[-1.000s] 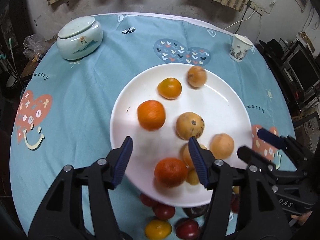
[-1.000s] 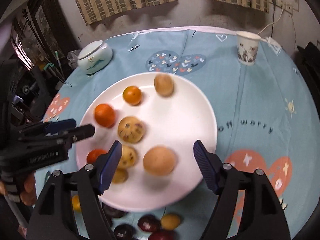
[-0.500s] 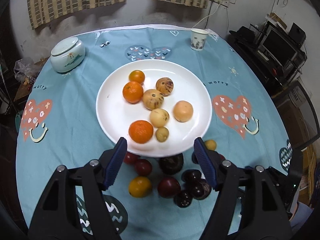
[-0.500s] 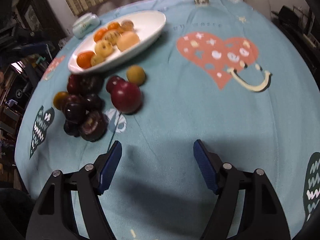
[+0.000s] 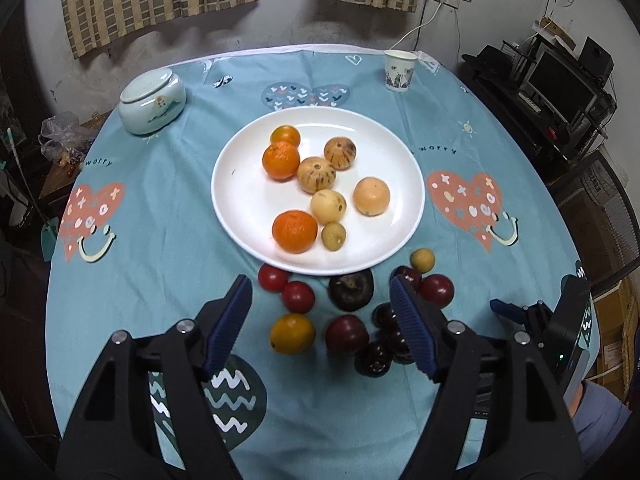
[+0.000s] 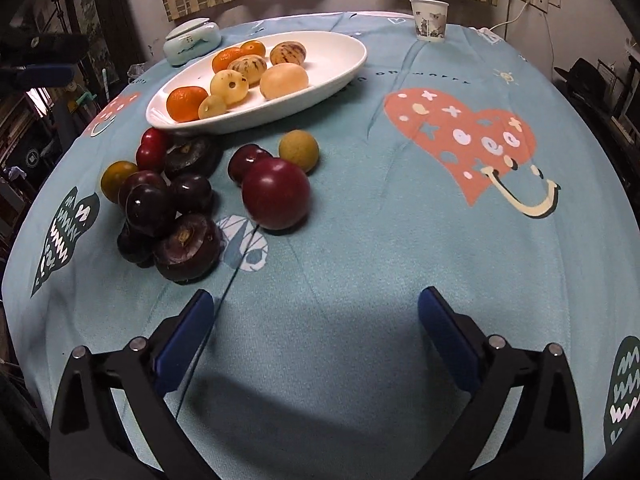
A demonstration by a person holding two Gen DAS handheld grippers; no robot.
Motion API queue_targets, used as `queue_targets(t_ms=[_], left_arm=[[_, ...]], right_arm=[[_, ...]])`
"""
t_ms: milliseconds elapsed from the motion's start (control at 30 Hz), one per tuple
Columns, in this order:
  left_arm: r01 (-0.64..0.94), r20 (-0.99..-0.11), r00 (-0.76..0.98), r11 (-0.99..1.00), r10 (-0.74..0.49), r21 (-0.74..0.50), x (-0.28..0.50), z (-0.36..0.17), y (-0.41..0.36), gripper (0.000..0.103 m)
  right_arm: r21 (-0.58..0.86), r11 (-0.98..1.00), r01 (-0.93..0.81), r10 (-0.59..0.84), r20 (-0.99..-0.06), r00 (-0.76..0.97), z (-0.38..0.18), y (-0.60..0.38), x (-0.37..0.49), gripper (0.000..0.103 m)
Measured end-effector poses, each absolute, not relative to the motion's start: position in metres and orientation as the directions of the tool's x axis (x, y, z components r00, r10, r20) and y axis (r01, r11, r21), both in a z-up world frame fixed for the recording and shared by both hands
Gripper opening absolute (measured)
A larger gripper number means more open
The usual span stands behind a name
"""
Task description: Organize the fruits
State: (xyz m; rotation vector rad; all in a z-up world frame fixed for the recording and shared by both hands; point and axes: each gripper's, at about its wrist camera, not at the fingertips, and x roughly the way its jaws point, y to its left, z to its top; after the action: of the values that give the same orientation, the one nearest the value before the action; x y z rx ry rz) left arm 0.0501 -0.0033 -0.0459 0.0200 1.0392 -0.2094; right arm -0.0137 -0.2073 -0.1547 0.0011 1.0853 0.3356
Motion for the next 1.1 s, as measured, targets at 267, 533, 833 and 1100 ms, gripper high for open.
queue_targets(t_ms=[267, 533, 833, 1100], left_arm=[[0.196, -0.872, 0.466, 0.979, -0.149, -0.062, 0.045, -0.051, -0.008, 0.074], [0.180, -0.882, 0.451, 0.982, -0.136, -0.059, 0.043, -0.057, -0.006, 0.075], [0.131, -0.891, 0.438, 0.989, -0.117, -0.065, 0.034, -0.066, 0.015, 0.075], [0.085, -0.902, 0.417, 0.993, -0.112, -0.084, 0.021, -0.079, 0.038, 0.078]], right_arm=[[0.066, 0.956, -0.287, 0.187, -0.888, 0.421, -0.159, -0.192, -0.013, 0.102], [0.072, 0.958, -0.278, 0.189, -0.888, 0.420, -0.159, -0.191, -0.013, 0.102], [0.074, 0.964, -0.255, 0.179, -0.890, 0.419, -0.158, -0.189, -0.012, 0.102], [0.160, 0.926, -0.342, 0.292, -0.878, 0.380, -0.136, -0.166, -0.017, 0.082]])
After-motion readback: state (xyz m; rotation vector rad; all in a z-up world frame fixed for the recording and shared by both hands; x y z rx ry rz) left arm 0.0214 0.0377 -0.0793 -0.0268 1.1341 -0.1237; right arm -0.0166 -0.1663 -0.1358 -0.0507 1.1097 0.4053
